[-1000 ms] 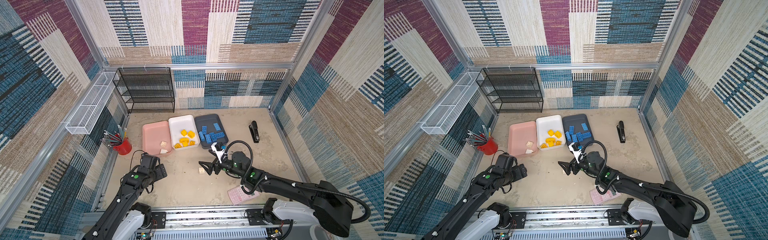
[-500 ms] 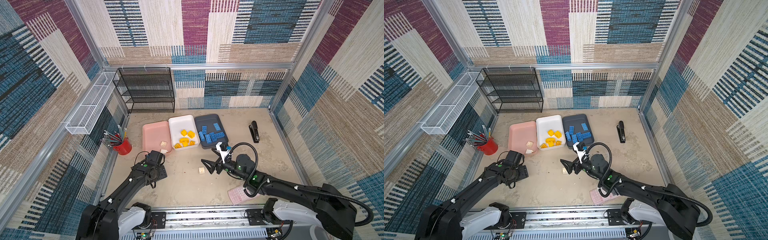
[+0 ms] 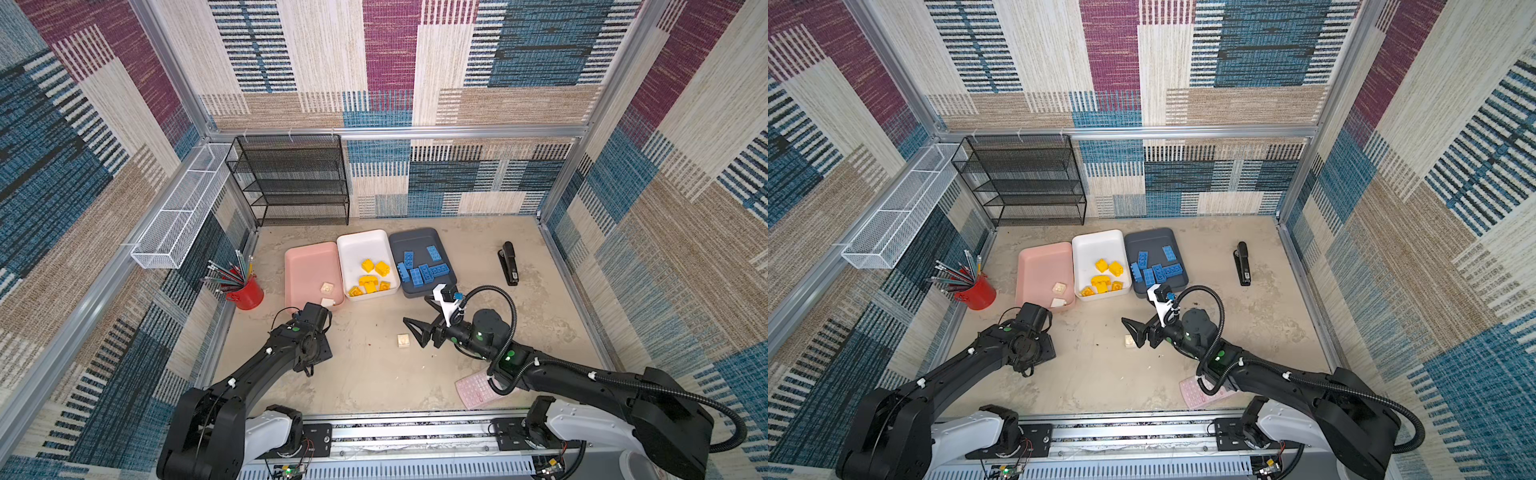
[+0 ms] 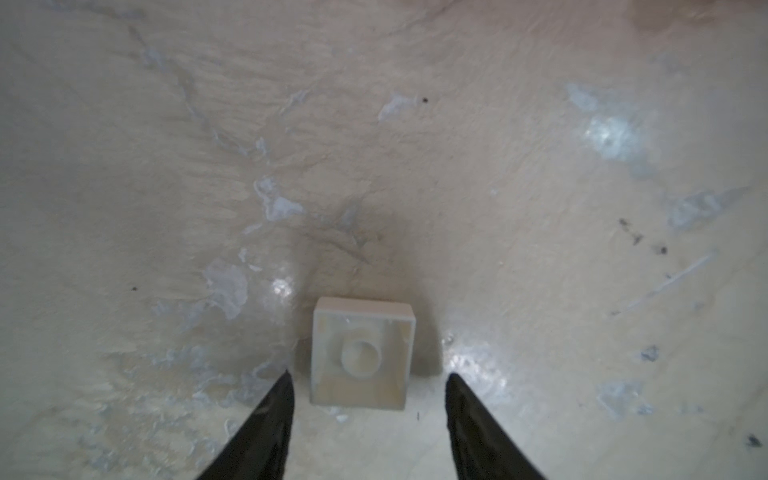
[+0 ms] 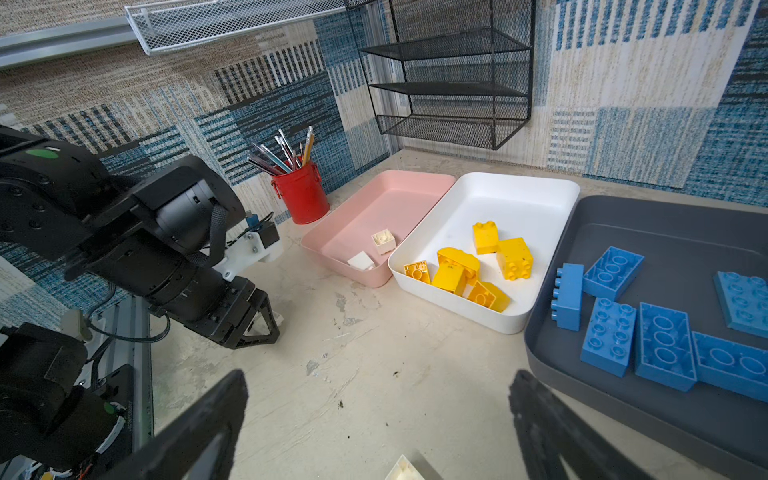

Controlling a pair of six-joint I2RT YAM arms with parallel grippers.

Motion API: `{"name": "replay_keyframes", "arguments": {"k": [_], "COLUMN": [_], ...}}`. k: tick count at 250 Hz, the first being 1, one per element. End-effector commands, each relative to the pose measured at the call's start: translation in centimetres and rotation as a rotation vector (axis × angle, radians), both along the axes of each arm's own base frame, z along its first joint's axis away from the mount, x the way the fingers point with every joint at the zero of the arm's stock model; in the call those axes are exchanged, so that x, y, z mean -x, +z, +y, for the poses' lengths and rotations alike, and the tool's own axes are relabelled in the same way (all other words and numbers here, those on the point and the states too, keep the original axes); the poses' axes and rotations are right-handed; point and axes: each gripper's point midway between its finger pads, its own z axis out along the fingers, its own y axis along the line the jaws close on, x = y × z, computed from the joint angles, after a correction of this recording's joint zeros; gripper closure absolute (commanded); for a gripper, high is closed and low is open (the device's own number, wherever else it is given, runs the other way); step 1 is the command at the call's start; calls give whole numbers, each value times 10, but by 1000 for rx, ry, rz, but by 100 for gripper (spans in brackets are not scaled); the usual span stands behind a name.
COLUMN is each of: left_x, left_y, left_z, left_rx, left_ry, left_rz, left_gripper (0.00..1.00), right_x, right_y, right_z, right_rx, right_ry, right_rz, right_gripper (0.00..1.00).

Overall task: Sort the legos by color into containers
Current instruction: 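Close the left gripper on the flat white 2x2 plate and lift it, then carry the white plate into the pink tray with the left gripper, release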

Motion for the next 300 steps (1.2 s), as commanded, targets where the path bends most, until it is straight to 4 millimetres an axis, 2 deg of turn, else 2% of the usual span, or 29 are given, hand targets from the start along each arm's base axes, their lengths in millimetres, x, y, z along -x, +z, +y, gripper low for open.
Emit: {"name": "replay_keyframes", "arguments": {"k": [1,81,153,179,206,234,300], "left_x": [-8,-8,-7,-8,-12,-19,-50], "left_y": [1,-2,3,8,20,42,94], "left_z": [-2,1,4,6,5,7,4], "left_rx": [16,-6,-18,-19,-13,-18,-37], "left_ry": [31,39,55,62,62,58,21], "left_rz": [-6,25,8,-13,-49,-105,-217], "left_gripper": [47,50,67,69,69,69,69], "right_x": [-3,-2,-2,-4,-4,-3,-8], "right_y": [8,8,7,3,3,3,2], "right_z": [-2,-3,-2,-1,-1,0,-7], "right_rx": [-27,-26,-27,-15,-21,-25,-30], "right_ry": [-22,-21,-17,-23,-20,-18,-67], "right_rz": [-23,-23,-21,-9,-6,-3,9], "right_gripper": [1,1,1,1,1,1,1]}}
